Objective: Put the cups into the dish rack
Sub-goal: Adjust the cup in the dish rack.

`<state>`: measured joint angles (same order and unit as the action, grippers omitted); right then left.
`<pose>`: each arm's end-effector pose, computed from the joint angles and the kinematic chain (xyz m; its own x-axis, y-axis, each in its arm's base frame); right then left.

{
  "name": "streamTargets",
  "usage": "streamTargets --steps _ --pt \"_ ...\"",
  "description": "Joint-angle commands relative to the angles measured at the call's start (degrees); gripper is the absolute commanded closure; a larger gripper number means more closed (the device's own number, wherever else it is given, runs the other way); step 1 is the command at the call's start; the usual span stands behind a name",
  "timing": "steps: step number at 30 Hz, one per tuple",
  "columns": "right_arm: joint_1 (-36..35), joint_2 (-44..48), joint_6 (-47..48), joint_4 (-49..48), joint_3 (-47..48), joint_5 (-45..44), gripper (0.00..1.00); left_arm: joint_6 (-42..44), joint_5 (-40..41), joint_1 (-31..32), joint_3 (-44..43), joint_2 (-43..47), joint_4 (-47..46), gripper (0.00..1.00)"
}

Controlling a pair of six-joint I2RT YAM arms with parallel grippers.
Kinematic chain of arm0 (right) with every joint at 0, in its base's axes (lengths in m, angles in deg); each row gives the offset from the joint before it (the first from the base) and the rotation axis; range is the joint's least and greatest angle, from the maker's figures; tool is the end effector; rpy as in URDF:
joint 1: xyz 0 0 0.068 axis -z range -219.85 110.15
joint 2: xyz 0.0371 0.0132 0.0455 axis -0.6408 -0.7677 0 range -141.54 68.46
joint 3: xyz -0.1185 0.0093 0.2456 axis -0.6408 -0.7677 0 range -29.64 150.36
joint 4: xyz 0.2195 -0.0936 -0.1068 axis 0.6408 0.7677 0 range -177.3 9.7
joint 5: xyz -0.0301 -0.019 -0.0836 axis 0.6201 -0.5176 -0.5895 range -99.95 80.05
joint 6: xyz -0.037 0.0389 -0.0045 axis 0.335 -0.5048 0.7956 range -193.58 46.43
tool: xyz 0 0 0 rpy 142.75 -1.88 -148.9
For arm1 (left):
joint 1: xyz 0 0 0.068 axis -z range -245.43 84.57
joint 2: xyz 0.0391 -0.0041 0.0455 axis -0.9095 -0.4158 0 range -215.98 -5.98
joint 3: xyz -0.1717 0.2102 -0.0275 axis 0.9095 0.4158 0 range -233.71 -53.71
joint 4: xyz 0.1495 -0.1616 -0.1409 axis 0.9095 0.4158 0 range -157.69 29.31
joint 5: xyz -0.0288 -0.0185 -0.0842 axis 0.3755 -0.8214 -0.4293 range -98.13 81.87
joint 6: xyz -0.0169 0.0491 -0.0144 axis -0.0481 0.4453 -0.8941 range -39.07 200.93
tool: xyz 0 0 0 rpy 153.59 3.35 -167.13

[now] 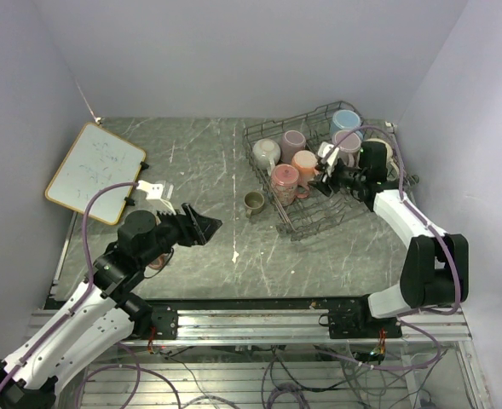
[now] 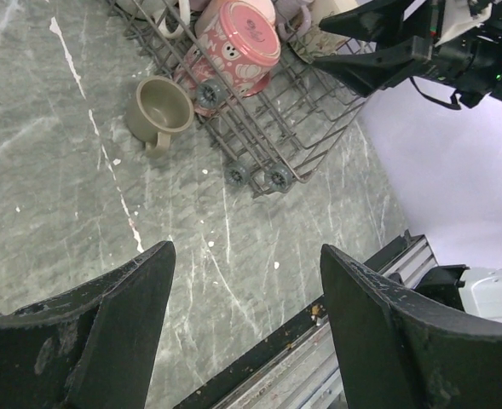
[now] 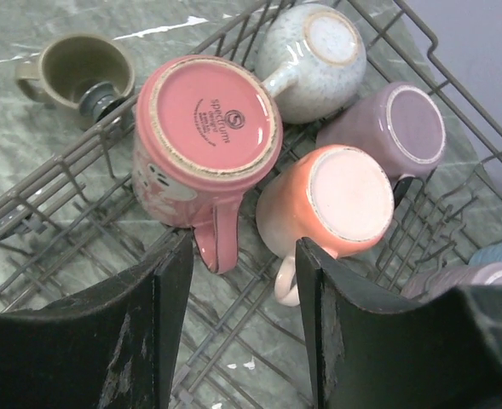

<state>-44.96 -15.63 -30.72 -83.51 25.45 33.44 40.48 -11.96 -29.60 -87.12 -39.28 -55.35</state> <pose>0.3167 0.0529 0.2558 0.0397 -0.4926 -0.8693 -0.8360 0.4601 -0.2989 0.1211 -0.0904 0.2957 -0.5440 -0.4056 -0.7346 0.3734 0.6670 -0.6448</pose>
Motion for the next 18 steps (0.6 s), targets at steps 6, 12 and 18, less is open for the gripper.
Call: streamTargets --steps 6,12,18 --pt "1.9 -1.2 27.8 16.1 0.6 11.9 0.54 3.7 2.7 0.2 -4.6 -2.3 4.6 0.21" --pt "2.0 -6.7 31.0 20.9 4.3 10.1 0.62 5.1 5.4 0.2 -6.8 -4.8 9.9 0.21" --pt "1.7 -8.6 28.5 16.7 3.5 8.4 0.69 5.9 7.8 0.2 -7.6 -5.8 11.7 0.21"
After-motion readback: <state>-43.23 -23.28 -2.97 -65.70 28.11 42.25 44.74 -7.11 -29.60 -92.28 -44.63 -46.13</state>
